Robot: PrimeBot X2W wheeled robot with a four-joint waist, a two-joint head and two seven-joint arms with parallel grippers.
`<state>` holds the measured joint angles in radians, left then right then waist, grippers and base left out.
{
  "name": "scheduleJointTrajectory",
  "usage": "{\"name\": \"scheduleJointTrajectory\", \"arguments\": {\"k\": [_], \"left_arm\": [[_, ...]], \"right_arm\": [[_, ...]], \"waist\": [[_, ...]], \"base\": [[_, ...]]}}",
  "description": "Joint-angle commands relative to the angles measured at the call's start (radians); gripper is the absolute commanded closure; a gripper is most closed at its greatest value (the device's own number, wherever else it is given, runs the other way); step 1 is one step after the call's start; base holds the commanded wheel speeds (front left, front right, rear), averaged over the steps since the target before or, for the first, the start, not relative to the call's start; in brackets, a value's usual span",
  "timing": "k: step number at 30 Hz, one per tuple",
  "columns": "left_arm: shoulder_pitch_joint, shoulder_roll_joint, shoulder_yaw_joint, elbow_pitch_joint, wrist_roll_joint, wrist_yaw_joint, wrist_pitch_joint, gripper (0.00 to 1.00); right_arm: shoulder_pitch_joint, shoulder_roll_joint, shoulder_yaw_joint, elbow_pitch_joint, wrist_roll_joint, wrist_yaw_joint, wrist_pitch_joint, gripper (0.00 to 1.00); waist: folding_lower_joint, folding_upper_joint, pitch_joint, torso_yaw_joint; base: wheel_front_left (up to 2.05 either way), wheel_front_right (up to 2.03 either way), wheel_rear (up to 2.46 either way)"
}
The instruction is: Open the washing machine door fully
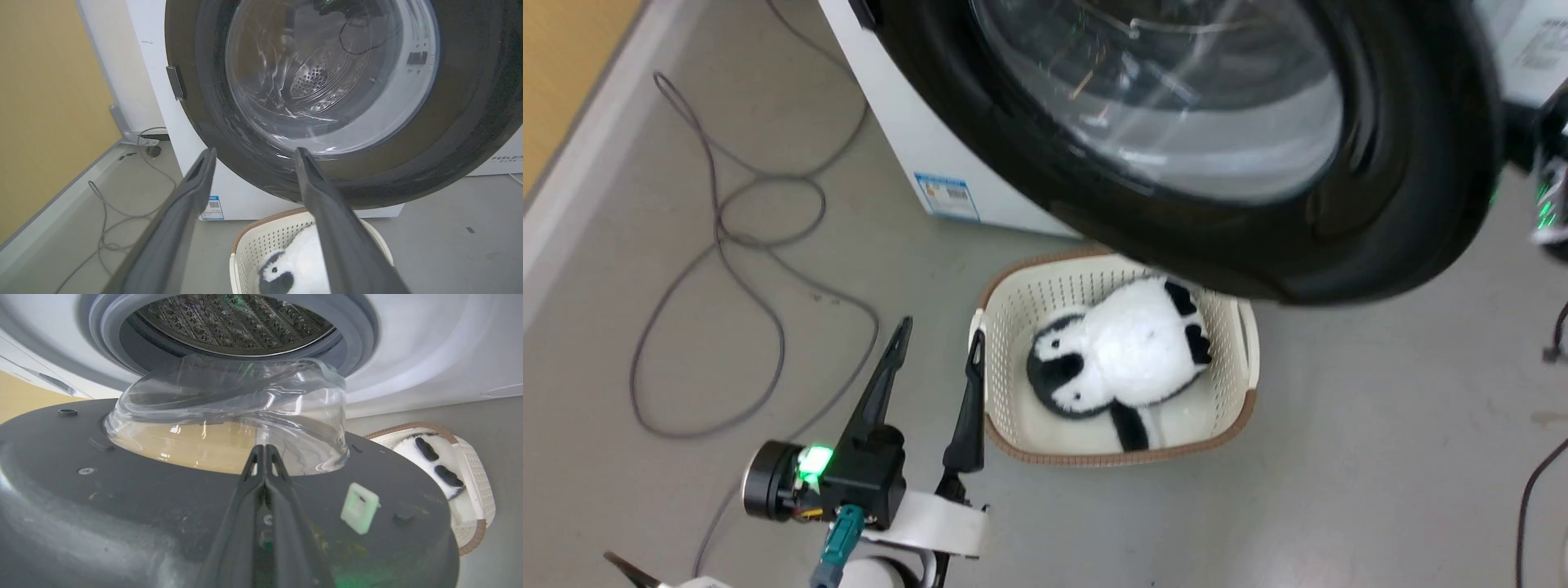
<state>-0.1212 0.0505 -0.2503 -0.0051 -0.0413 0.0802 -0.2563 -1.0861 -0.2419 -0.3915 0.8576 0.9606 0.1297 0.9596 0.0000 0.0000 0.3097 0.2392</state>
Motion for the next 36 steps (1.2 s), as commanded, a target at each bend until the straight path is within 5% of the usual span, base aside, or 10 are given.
{"name": "scheduleJointTrajectory", "arguments": {"k": [1,13,20,36], "left_arm": [[0.02,0.003,0.004,0.005,0.001,-0.002,-0.006,0.0],[0.109,0.005,0.012,0.033,-0.004,-0.017,-0.006,0.0],[0.149,0.01,0.024,0.035,-0.003,-0.022,-0.006,0.0],[0.182,0.011,0.029,0.027,0.004,-0.035,-0.006,0.0]], "right_arm": [[0.056,0.023,-0.009,-0.026,0.011,0.001,0.016,1.0],[0.368,0.15,-0.058,-0.263,0.079,0.001,0.099,1.0],[0.571,0.189,0.005,-0.468,0.151,0.001,0.1,1.0],[0.763,0.192,0.397,-0.545,0.453,0.001,-0.09,1.0]], "waist": [[0.0,0.0,-0.043,-0.002],[0.0,0.0,-0.217,0.011],[0.0,0.0,-0.279,0.024],[0.0,0.0,-0.316,0.055]], "base": [[0.0,0.0,0.0],[0.0,0.0,0.0],[0.0,0.0,0.0],[0.0,0.0,0.0]]}}
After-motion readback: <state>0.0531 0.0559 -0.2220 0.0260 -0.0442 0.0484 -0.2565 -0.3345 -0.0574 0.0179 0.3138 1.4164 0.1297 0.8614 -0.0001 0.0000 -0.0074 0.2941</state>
